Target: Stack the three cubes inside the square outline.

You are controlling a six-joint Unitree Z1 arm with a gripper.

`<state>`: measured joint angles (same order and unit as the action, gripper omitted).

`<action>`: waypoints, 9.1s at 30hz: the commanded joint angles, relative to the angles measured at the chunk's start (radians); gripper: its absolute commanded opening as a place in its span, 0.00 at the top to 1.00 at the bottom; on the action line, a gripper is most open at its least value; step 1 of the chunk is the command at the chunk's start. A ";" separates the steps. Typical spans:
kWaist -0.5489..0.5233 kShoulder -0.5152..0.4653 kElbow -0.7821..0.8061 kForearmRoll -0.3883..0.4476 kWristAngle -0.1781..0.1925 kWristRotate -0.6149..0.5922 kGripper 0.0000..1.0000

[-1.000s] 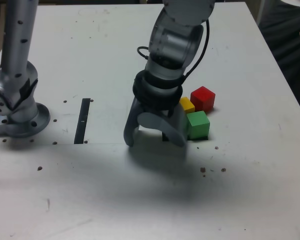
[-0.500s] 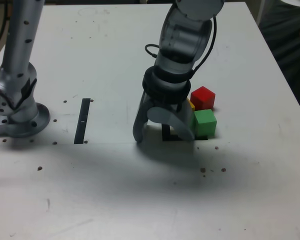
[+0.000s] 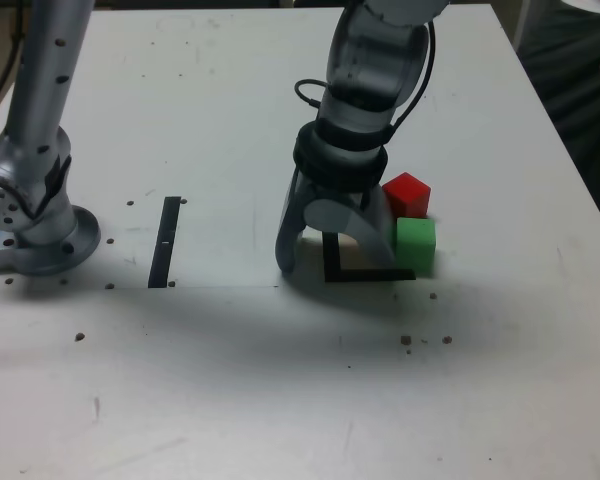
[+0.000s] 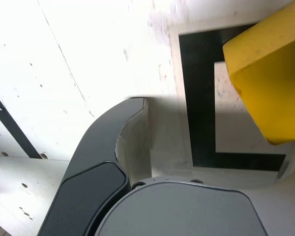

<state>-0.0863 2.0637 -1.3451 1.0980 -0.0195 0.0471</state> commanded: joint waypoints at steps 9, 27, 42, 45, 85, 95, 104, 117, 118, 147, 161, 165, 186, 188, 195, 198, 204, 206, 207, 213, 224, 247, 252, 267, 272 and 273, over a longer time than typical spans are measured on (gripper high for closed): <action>0.060 0.014 -0.018 0.000 0.003 0.035 0.01; 0.124 0.027 -0.042 0.000 0.012 0.060 0.01; 0.140 -0.001 -0.043 0.021 0.034 0.062 0.01; 0.131 -0.040 -0.021 0.026 0.047 0.053 0.01; 0.163 -0.052 -0.356 0.181 0.233 0.707 0.00; 0.178 0.027 -0.444 0.199 0.261 0.839 0.01; 0.178 0.106 -0.492 0.197 0.262 0.846 0.02; 0.166 0.203 -0.556 0.195 0.249 0.842 0.05; 0.163 0.208 -0.556 0.194 0.247 0.840 0.06; 0.145 0.266 -0.564 0.173 0.247 0.784 0.65; 0.144 0.197 -0.546 0.171 0.265 0.717 0.65; 0.139 0.144 -0.511 0.173 0.283 0.648 0.65; 0.027 -0.088 -0.236 0.211 0.277 0.240 0.64; 0.012 -0.094 -0.222 0.224 0.268 0.195 0.64; -0.039 -0.095 -0.201 0.241 0.186 0.059 0.64; -0.057 -0.088 -0.204 0.239 0.149 0.025 0.64; -0.072 -0.059 -0.201 0.235 0.081 -0.013 0.64; -0.073 -0.043 -0.203 0.232 0.066 -0.015 0.64; -0.074 -0.035 -0.205 0.229 0.060 -0.016 0.64; -0.069 0.013 -0.221 0.202 0.048 -0.016 0.64; -0.020 0.066 -0.256 0.198 0.044 0.007 0.64; 0.038 0.113 -0.301 0.180 0.063 0.043 0.01; 0.039 0.104 -0.297 0.179 0.067 0.043 0.01; 0.039 -0.043 -0.219 0.161 0.156 0.021 0.01; 0.039 -0.082 -0.176 0.158 0.207 0.031 0.01; 0.040 -0.086 -0.168 0.157 0.216 0.040 0.01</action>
<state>-0.0488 1.9893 -1.5223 1.2581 0.1853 0.0749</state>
